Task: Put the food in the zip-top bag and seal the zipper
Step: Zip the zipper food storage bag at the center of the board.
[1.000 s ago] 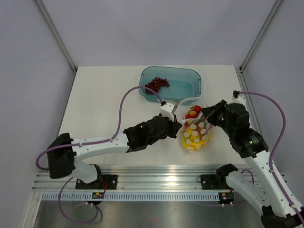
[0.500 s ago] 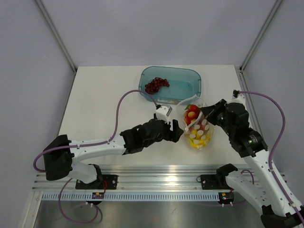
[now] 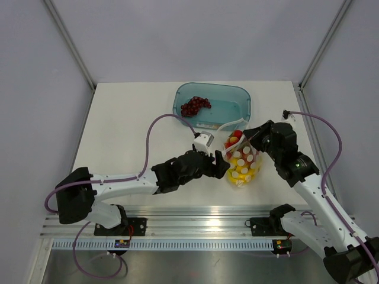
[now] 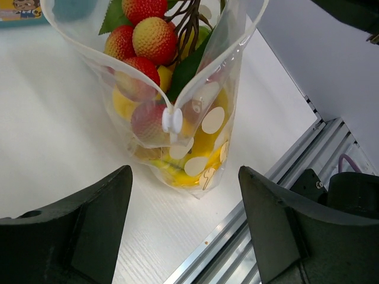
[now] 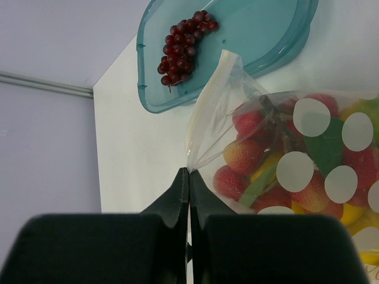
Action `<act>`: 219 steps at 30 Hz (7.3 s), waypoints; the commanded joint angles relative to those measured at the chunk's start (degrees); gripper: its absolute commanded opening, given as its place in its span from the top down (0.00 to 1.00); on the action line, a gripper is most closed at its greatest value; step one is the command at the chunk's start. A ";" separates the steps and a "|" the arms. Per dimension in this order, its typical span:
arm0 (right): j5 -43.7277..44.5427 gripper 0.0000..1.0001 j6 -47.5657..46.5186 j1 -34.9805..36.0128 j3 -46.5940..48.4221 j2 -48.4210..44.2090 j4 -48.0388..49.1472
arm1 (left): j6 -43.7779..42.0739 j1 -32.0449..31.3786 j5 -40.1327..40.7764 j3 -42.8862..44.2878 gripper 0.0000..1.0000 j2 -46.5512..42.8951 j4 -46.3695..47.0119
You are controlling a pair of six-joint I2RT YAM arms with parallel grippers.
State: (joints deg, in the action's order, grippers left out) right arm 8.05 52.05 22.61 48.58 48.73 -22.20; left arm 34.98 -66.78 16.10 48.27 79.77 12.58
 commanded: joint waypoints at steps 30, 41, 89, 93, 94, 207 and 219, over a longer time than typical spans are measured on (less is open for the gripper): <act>0.38 1.00 3.85 0.07 -1.56 -0.65 8.05 | 0.35 3.85 -1.77 11.05 0.64 11.02 4.12; 1.35 0.75 1.05 0.06 -1.65 -3.20 2.61 | -2.89 6.40 -2.99 11.50 1.00 6.90 1.30; -36.17 0.28 -85.63 0.07 24.90 20.45 -10.07 | -52.91 32.94 -75.07 39.53 1.00 14.98 -45.71; -39.42 0.29 -79.94 0.07 23.94 17.29 -8.49 | -53.26 33.30 -74.98 39.71 1.00 15.07 -46.50; -40.39 0.29 -78.61 0.15 23.85 16.67 -8.04 | -53.52 33.38 -74.90 39.79 1.00 15.07 -46.68; -32.49 1.00 -38.34 7.54 4.86 13.15 24.57 | -14.95 36.90 -74.10 10.88 0.72 6.37 11.85; -32.05 1.00 -38.08 7.54 4.68 13.32 24.57 | -14.94 37.60 -74.11 10.18 0.56 4.88 10.98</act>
State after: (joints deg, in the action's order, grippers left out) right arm -24.58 13.34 29.74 52.73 63.11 -2.72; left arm 20.60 -29.50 -56.49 59.27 87.88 21.08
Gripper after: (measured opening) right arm 0.010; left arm 0.439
